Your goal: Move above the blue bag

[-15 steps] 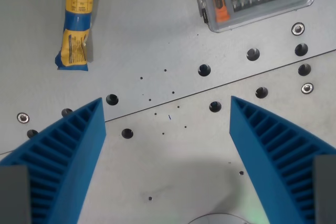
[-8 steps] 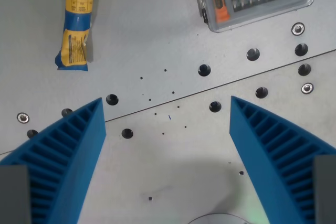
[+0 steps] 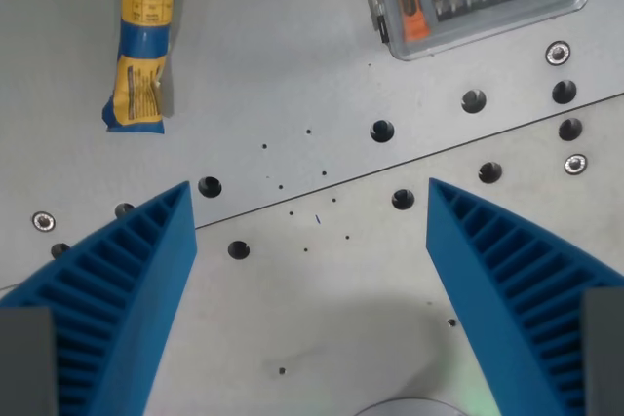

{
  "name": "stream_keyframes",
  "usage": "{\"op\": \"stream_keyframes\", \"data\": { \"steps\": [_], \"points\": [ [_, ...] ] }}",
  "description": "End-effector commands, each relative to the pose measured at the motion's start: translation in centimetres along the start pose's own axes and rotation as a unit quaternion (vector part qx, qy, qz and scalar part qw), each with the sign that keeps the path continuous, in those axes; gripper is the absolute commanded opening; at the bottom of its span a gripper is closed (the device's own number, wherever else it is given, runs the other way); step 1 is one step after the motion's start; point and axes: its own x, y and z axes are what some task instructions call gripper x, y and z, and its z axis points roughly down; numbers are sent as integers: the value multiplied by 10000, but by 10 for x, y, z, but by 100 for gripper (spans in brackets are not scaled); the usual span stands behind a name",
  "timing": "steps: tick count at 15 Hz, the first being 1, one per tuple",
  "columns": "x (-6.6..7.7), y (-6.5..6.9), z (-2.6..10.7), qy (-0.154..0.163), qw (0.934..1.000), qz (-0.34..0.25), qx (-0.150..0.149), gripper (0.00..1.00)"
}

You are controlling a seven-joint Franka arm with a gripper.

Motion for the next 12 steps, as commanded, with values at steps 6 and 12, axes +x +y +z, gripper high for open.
{"op": "stream_keyframes", "data": {
  "steps": [6,12],
  "points": [
    [5,-19,29,340,9981,507,14,100],
    [10,-35,59,396,9963,761,81,100]
  ]
}}
